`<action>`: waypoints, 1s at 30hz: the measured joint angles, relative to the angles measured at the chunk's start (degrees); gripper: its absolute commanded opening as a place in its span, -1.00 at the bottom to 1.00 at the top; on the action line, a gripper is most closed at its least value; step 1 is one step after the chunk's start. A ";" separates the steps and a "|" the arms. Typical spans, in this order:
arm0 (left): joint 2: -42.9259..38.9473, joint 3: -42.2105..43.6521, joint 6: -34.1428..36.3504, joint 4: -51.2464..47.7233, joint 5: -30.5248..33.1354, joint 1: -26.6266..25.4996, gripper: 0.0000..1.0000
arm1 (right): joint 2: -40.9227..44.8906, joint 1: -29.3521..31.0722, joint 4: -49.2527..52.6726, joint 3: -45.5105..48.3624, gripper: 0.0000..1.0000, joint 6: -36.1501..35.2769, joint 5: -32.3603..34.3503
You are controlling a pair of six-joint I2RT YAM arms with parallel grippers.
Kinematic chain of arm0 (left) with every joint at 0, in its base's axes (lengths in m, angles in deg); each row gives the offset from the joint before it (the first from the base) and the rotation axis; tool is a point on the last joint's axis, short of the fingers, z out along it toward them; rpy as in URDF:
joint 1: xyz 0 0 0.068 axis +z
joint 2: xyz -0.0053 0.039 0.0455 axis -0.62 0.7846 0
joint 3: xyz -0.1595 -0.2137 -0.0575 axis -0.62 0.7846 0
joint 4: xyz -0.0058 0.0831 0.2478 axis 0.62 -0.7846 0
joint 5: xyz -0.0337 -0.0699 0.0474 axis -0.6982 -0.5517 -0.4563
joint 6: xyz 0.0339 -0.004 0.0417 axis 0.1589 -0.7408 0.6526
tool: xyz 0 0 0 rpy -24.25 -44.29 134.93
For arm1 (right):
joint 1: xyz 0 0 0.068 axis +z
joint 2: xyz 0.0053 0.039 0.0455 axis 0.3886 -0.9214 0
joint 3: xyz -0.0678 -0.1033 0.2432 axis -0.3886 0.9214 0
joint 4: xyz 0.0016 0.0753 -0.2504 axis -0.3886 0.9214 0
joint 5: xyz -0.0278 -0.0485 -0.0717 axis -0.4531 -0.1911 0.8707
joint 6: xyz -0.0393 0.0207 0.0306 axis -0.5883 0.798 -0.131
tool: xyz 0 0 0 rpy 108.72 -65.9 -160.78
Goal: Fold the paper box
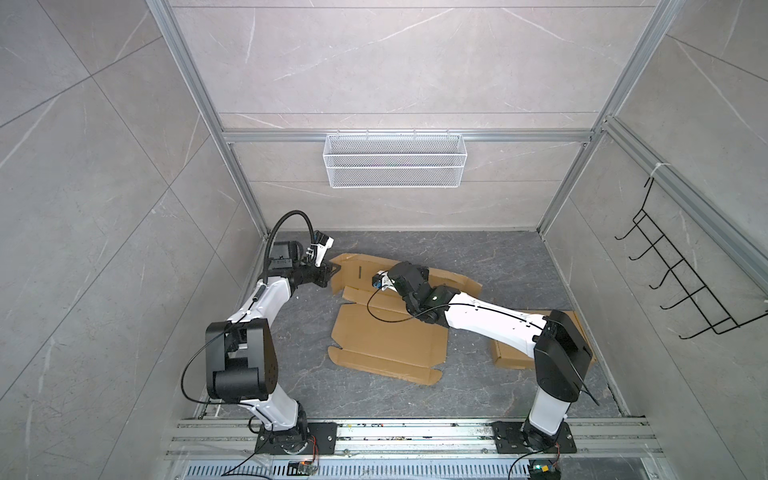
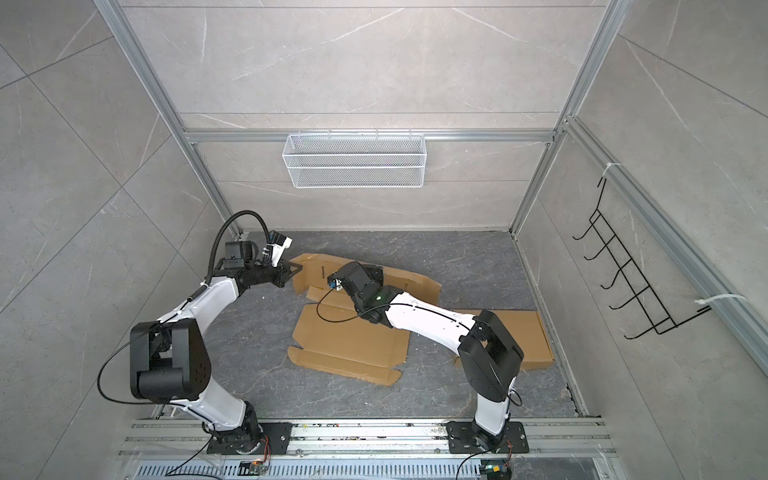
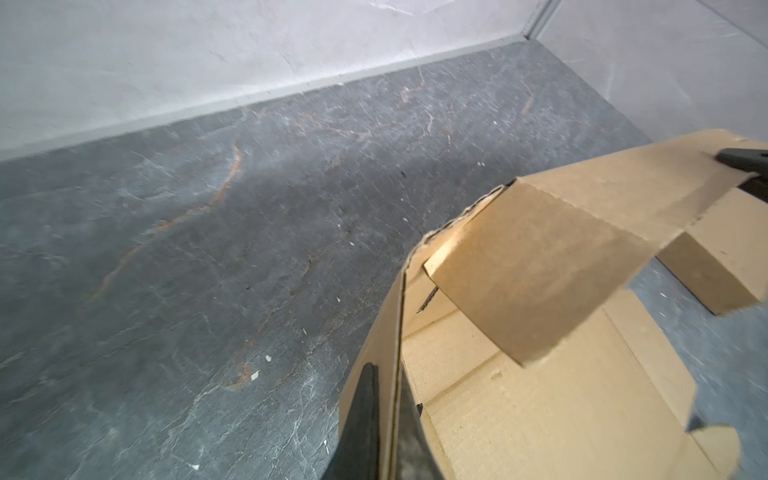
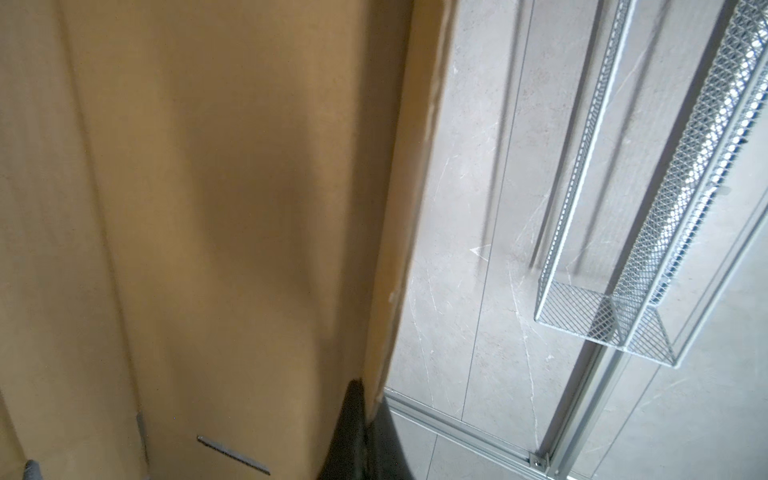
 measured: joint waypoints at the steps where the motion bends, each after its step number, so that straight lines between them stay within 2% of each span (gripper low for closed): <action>1: -0.92 0.52 -0.98 0.59 1.40 -1.11 -1.00 | 0.09 -0.07 -0.31 0.22 -1.00 0.17 0.57; 6: -5.09 4.42 -6.99 4.50 7.96 -5.81 -1.00 | 0.55 -0.20 -2.32 2.56 -1.00 0.85 2.82; 13: -8.57 10.45 -13.97 6.82 11.80 -9.31 -1.00 | 2.14 0.26 -4.42 6.88 -1.00 1.11 3.32; 20: -10.71 15.69 -18.12 9.86 18.32 -15.89 -0.99 | 2.25 0.70 -4.48 8.61 -1.00 2.27 4.52; 25: -12.83 19.96 -20.15 12.83 20.33 -16.52 -0.89 | 2.25 2.27 -6.16 11.39 -1.00 2.21 6.05; 30: -14.01 22.08 -21.55 14.51 20.20 -16.63 -0.75 | 2.23 3.76 -15.61 16.41 -1.00 -1.36 9.27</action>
